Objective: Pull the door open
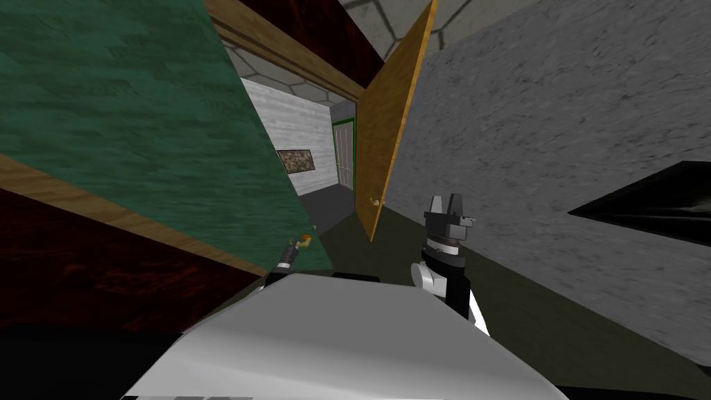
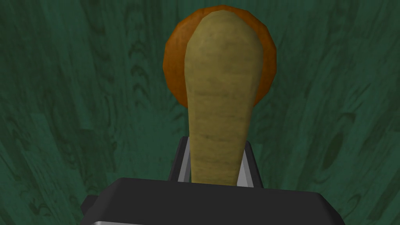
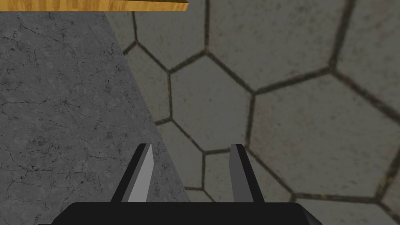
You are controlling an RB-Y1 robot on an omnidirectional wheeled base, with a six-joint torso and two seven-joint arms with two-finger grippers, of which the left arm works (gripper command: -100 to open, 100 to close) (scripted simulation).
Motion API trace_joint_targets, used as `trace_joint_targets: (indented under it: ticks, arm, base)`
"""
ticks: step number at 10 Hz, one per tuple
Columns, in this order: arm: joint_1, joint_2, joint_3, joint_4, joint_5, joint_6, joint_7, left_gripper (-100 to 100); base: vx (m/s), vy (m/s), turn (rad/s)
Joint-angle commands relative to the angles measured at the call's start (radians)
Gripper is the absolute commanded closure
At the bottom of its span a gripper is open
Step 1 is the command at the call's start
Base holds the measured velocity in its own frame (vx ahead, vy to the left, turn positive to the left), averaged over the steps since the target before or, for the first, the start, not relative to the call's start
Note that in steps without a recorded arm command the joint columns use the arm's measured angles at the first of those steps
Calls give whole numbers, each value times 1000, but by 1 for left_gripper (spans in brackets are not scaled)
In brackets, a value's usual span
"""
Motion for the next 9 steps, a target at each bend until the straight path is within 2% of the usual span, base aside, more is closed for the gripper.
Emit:
trace_joint_targets:
  ticks: [1, 6, 8, 9]
  arm:
    - [-30, -14, -8, 33, -1, -6, -8, 100]
    - [-118, -39, -3, 78, 26, 43, -46, 100]
    - [-144, -47, -2, 92, 34, 58, -57, 100]
    - [-144, -47, -2, 92, 34, 58, -57, 100]
  base:
    - [-168, 68, -126]
    - [-203, 57, -175]
    - [-232, 68, -156]
    - [-136, 19, -51]
